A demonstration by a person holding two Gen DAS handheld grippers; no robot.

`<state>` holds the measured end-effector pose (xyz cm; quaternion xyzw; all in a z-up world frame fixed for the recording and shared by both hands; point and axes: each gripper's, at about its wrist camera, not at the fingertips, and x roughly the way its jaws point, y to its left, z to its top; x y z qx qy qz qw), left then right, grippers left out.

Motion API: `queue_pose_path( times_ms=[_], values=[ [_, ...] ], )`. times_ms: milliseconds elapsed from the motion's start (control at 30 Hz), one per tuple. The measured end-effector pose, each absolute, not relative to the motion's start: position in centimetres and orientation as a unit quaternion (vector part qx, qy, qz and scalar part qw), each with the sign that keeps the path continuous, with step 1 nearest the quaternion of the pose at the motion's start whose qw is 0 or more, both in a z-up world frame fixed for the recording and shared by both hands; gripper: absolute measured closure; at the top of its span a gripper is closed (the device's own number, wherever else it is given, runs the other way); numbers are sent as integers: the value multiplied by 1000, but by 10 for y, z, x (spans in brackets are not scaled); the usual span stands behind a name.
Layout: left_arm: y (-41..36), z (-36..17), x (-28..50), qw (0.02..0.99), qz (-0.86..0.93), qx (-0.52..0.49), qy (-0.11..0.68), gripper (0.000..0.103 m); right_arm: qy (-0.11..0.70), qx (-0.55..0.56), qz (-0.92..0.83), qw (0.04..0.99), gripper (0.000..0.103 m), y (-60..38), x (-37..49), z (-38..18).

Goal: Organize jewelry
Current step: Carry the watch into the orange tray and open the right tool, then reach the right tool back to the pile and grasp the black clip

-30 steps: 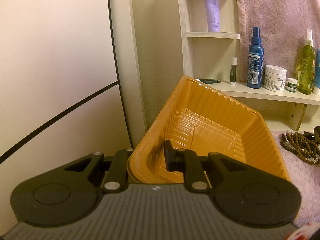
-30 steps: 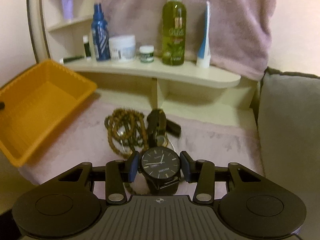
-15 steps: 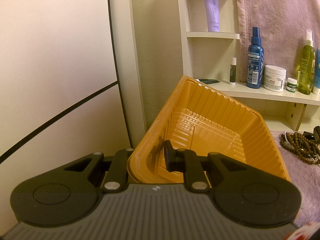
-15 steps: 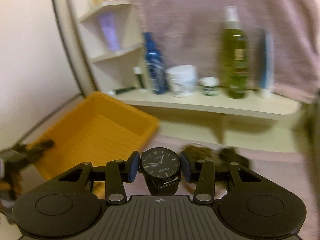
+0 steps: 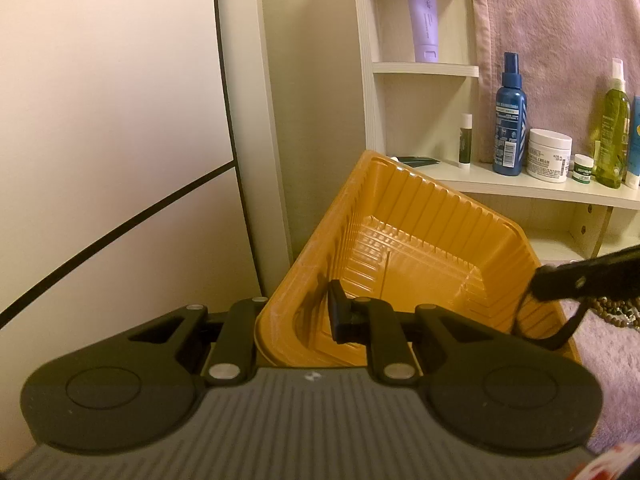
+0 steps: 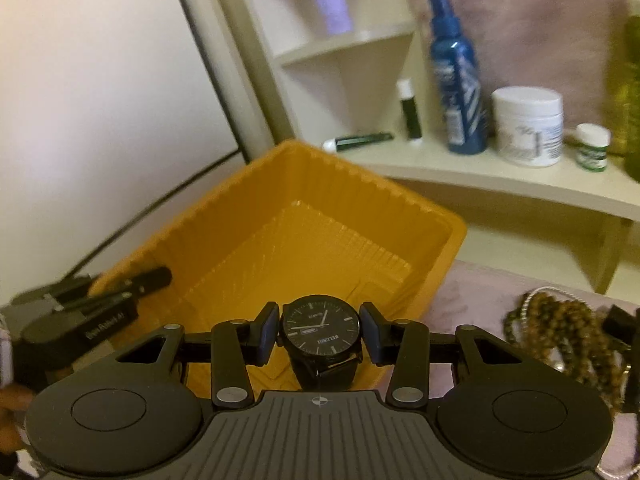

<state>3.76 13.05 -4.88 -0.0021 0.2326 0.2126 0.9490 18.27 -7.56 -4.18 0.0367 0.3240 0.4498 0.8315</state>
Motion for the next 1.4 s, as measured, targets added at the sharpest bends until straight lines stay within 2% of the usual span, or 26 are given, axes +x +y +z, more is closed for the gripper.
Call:
queue_pose_path(
  times_ms=[400,600,867,933,1000,1100,1400],
  values=[
    [131,-49,41,949,212,-1,235,87,333,-22,439,834,57,-45,186,-64],
    [130,-49,41,948,212,2,236,87,321,14,429,844,43,-59,182,-55],
    [130,-49,41,949,211,1,236,87,299,58,380,873,43,-124,160,-45],
    [130,-49,41,949,211,1,236,87,305,57,353,883,46,-144,155,-48],
    [130,-49,40,949,211,1,235,87,312,59,326,890,63,-165,154,-55],
    [130,-49,40,949,210,3,235,87,338,66,281,896,84,-193,159,-68],
    [131,-48,40,949,210,3,236,87,337,3,253,907,86,-201,178,-82]
  ],
)
